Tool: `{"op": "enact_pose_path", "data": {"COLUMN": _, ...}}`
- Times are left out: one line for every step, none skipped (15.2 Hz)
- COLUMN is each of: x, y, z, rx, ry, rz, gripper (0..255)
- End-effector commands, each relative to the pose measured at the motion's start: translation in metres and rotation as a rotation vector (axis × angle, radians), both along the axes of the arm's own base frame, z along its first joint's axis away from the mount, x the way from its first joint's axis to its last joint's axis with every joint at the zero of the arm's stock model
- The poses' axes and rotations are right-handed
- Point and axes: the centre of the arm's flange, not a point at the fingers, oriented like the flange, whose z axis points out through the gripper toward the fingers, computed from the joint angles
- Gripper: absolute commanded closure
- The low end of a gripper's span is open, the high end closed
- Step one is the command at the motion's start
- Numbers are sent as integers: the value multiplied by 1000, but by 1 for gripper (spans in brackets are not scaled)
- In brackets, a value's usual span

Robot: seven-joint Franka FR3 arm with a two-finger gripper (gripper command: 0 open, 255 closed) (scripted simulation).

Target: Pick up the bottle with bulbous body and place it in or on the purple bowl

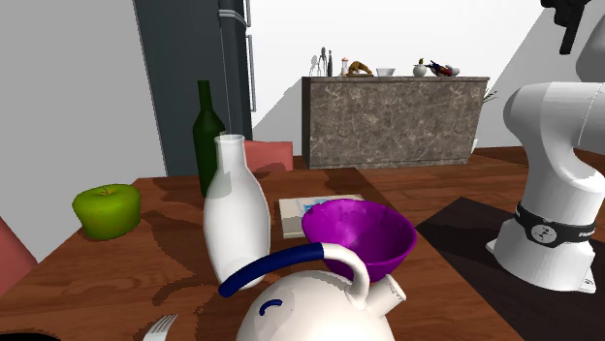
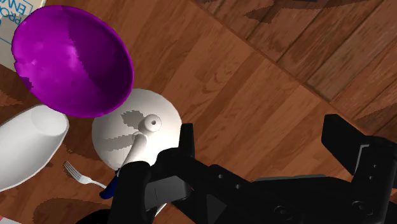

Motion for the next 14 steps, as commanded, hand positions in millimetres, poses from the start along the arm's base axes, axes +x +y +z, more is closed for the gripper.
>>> {"op": "enact_pose_path", "data": {"x": 0, "y": 0, "z": 0, "rx": 0, "ry": 0, "rz": 0, "gripper": 0}}
{"op": "enact_pose_path", "data": {"x": 8, "y": -11, "z": -3, "rx": 0, "ry": 2, "rz": -3, "gripper": 0}}
{"op": "enact_pose_path", "data": {"x": 15, "y": -21, "z": -5, "rx": 0, "ry": 4, "rz": -6, "gripper": 0}}
{"op": "enact_pose_path", "data": {"x": 23, "y": -32, "z": -8, "rx": -1, "ry": 6, "rz": -9, "gripper": 0}}
{"op": "enact_pose_path", "data": {"x": 30, "y": -43, "z": -11, "rx": -1, "ry": 9, "rz": -12, "gripper": 0}}
{"op": "enact_pose_path", "data": {"x": 37, "y": -53, "z": -14, "rx": -1, "ry": 11, "rz": -15, "gripper": 0}}
{"op": "enact_pose_path", "data": {"x": 45, "y": -64, "z": -17, "rx": -1, "ry": 13, "rz": -18, "gripper": 0}}
{"op": "enact_pose_path", "data": {"x": 52, "y": -75, "z": -19, "rx": -1, "ry": 15, "rz": -21, "gripper": 0}}
{"op": "enact_pose_path", "data": {"x": 59, "y": -86, "z": -22, "rx": -1, "ry": 17, "rz": -25, "gripper": 0}}
{"op": "enact_pose_path", "data": {"x": 67, "y": -97, "z": -25, "rx": -2, "ry": 19, "rz": -28, "gripper": 0}}
{"op": "enact_pose_path", "data": {"x": 74, "y": -107, "z": -28, "rx": -2, "ry": 21, "rz": -31, "gripper": 0}}
{"op": "enact_pose_path", "data": {"x": 81, "y": -118, "z": -31, "rx": -2, "ry": 23, "rz": -34, "gripper": 0}}
{"op": "enact_pose_path", "data": {"x": 88, "y": -129, "z": -34, "rx": -2, "ry": 26, "rz": -37, "gripper": 0}}
{"op": "enact_pose_path", "data": {"x": 95, "y": -140, "z": -37, "rx": -2, "ry": 28, "rz": -40, "gripper": 0}}
